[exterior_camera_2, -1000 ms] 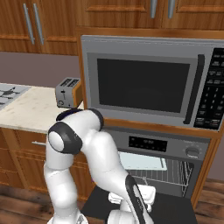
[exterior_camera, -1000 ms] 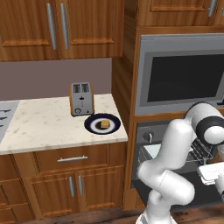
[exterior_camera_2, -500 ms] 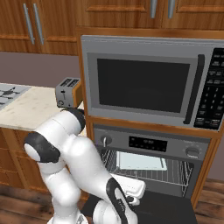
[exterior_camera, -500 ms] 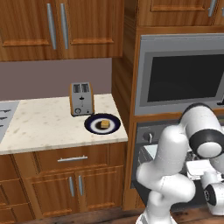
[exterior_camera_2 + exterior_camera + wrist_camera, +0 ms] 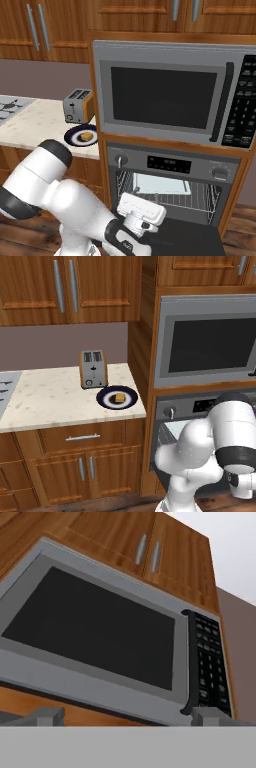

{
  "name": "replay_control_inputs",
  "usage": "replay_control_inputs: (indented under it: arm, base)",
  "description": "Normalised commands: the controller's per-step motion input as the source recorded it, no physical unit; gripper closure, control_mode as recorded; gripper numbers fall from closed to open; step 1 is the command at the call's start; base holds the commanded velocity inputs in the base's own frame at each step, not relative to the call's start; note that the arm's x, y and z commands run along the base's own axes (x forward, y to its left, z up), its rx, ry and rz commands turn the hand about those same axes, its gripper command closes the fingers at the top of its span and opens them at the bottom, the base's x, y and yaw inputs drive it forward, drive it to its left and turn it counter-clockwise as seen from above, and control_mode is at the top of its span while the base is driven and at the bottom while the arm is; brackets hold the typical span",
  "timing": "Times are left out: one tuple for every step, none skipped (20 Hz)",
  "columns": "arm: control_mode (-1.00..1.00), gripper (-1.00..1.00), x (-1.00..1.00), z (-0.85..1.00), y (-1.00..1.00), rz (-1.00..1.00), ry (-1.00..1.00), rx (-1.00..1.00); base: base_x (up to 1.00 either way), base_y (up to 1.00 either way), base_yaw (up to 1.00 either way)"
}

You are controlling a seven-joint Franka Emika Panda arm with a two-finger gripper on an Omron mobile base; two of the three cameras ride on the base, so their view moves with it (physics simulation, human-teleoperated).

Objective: Take the baked cake out of the oven and place it on the plate for cooling. Then close the oven door.

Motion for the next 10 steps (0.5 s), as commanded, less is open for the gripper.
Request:
replay_control_inputs:
  arm:
    - [-1.0, -1.0, 0.0, 0.26, 0.0, -0.11, 0.04, 0.0]
    - [-1.0, -1.0, 0.0, 0.19, 0.0, -0.09, 0.05, 0.0]
    - [-1.0, -1.0, 0.0, 0.17, 0.0, -0.09, 0.05, 0.0]
    - [-1.0, -1.0, 0.0, 0.25, 0.0, -0.07, 0.06, 0.0]
    - [-1.0, -1.0, 0.0, 0.29, 0.0, -0.06, 0.06, 0.0]
    - [-1.0, -1.0, 0.0, 0.38, 0.0, -0.05, 0.08, 0.01]
    - [-1.0, -1.0, 0.0, 0.5, 0.0, -0.03, 0.12, 0.03]
    - [-1.0, -1.0, 0.0, 0.49, 0.0, -0.01, 0.13, 0.04]
    - [-1.0, -1.0, 0.0, 0.51, 0.0, -0.01, 0.14, 0.04]
    - [-1.0, -1.0, 0.0, 0.63, 0.0, -0.01, 0.19, 0.05]
  base:
    - [0.0, 0.0, 0.0]
    - [0.0, 0.0, 0.0]
    - [0.0, 0.0, 0.0]
    - [0.0, 0.0, 0.0]
    - [0.0, 0.0, 0.0]
    - [0.0, 0.0, 0.0]
    - [0.0, 0.0, 0.0]
    - [0.0, 0.0, 0.0]
    - [0.0, 0.0, 0.0]
    - [0.0, 0.0, 0.0]
